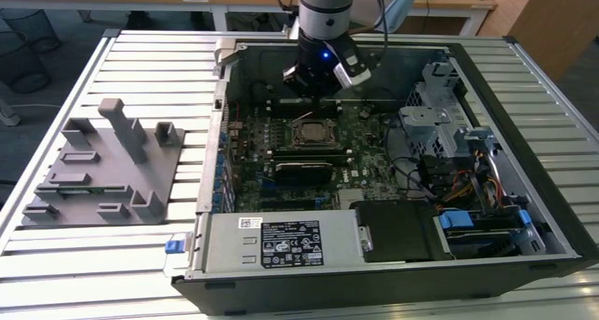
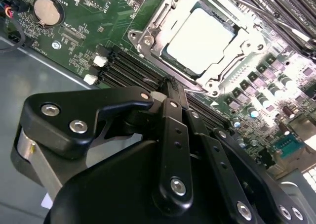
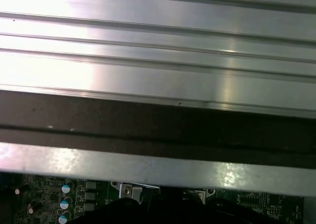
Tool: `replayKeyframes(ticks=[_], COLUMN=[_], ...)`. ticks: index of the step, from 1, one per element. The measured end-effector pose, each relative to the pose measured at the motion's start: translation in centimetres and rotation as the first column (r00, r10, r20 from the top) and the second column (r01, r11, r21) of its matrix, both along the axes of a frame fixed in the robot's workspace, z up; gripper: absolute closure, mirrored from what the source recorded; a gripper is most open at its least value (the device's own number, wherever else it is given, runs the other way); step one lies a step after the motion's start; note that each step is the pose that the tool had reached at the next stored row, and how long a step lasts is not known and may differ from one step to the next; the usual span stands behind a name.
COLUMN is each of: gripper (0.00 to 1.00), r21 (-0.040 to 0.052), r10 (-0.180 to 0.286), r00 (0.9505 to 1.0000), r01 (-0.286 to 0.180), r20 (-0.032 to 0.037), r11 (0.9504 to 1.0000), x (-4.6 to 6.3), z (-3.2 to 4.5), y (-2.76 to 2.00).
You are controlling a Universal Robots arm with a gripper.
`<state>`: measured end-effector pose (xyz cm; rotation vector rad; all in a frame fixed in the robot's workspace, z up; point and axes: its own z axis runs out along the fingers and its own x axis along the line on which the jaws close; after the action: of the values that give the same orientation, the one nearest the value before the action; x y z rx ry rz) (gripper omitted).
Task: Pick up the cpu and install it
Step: 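Install the first cpu locking lever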
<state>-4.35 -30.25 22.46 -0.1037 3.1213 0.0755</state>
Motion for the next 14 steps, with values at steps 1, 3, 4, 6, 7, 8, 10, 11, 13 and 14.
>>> replayKeyframes(ticks=[1,3,4,6,7,8,10,11,13,14], gripper=[0.89,0.89,0.89,0.89,0.89,0.89,0.89,0.89,0.89,0.89], r21=[0.0000,0.0000,-0.0001,-0.0001,-0.0001,-0.0001,-0.0001,-0.0001,-0.0001,-0.0001], r10=[0.000,0.000,0.000,0.000,0.000,0.000,0.000,0.000,0.000,0.000], r00=[1.0000,1.0000,1.0000,1.0000,1.0000,1.0000,1.0000,1.0000,1.0000,1.0000], r01=[0.000,0.000,0.000,0.000,0.000,0.000,0.000,0.000,0.000,0.000], r20=[0.0000,0.0000,-0.0001,0.0000,-0.0001,-0.0001,-0.0002,-0.0002,-0.0003,-0.0004], r11=[1.0000,1.0000,1.0000,1.0000,1.0000,1.0000,1.0000,1.0000,1.0000,1.0000], x=[0.00,0.04,0.09,0.21,0.27,0.32,0.41,0.46,0.55,0.61], z=[-0.06,-0.21,-0.28,-0.42,-0.48,-0.55,-0.69,-0.77,-0.94,-1.03], y=[0.01,0.04,0.05,0.06,0.06,0.07,0.07,0.08,0.08,0.08])
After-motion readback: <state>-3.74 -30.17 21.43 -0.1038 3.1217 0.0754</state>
